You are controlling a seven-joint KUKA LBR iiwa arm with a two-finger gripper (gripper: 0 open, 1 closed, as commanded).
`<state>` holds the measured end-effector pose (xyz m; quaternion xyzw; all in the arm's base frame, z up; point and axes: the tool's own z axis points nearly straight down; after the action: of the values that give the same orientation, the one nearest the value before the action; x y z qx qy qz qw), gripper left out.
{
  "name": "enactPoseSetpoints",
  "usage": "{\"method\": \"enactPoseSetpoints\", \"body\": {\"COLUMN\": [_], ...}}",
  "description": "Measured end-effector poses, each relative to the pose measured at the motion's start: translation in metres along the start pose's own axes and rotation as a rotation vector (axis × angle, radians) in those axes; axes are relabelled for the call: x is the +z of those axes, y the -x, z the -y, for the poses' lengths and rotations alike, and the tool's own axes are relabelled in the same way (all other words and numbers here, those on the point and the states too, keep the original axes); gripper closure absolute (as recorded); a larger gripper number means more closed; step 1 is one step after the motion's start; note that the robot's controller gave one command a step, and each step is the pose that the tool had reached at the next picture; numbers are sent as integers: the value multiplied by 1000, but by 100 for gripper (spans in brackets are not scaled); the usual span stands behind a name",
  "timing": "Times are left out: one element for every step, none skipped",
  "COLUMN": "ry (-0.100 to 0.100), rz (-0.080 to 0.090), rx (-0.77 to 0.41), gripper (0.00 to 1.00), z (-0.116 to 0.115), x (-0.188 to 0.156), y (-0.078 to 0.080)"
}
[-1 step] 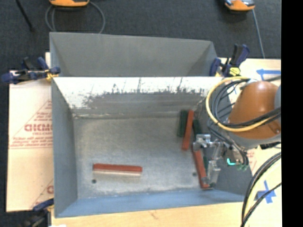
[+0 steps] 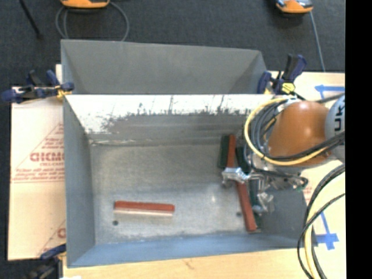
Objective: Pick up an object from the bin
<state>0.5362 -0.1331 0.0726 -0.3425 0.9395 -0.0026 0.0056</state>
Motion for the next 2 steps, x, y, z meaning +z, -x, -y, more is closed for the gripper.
{"method": "enactPoseSetpoints", "body": {"ry": [29, 9], "rz": [9, -2], "rx": [-444, -682], "gripper": [0, 0], "z": [-6, 4], "x": [0, 2], "y": [7, 59]}}
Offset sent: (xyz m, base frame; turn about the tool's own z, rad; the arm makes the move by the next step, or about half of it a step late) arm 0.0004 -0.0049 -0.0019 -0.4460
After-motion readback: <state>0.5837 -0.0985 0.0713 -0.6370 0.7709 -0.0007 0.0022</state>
